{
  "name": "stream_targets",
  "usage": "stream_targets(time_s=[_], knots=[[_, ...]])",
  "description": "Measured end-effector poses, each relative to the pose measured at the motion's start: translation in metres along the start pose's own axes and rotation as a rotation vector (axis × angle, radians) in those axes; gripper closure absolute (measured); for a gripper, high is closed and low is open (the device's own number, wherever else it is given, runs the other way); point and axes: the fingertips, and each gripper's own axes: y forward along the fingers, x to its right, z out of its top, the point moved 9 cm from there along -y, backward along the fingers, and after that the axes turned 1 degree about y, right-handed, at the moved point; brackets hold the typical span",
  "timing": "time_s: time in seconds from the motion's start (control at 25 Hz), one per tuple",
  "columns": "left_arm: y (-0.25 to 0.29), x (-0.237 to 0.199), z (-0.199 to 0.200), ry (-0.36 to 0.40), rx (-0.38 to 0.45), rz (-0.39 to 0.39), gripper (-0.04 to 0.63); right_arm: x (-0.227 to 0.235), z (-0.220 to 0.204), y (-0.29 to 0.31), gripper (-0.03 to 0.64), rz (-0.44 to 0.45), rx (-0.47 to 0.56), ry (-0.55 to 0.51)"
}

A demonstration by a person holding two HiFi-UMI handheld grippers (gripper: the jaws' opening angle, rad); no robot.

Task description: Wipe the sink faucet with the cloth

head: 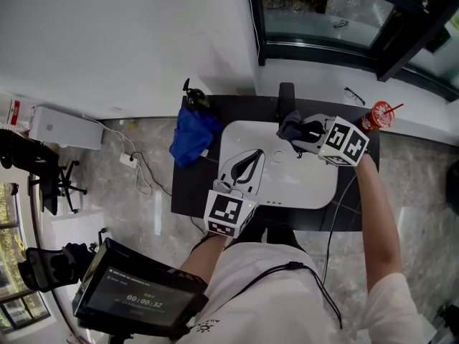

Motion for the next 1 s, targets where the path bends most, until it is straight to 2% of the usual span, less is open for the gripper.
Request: stream_targets(time_s=[0.16, 0.36, 0.44, 0.56, 0.8, 1.0], knots=[[0.0, -0.001, -0.001, -0.003, -0.003, 0.005, 0.601, -0.001, 0.002, 0.002, 0.502, 0.039, -0.019, -0.012], [0.002, -0.001, 0.0, -0.008, 0.001, 0.01, 0.601, -0.02, 0.006, 0.002, 0.502, 0.172, -0.036, -0.002], [0.002, -0.002, 0.0, -0.008, -0.002, 0.011, 0.601, -0.02, 0.004, 0.007, 0.502, 0.184, -0.047, 0.006], [0.003, -0.002, 0.0, -0.002, -0.009, 0.011, 0.601, -0.003, -0.002, 0.015, 0.502, 0.135, -0.11, 0.021], [0.005, -0.003, 0.001, -0.005, -0.012, 0.019, 0.601, 0.035, 0.002, 0.018, 0.502, 0.058, -0.17, 0.101], [0.004, -0.006, 0.002, -0.004, -0.013, 0.024, 0.601, 0.058, 0.005, 0.014, 0.502, -0.074, -0.14, 0.121]])
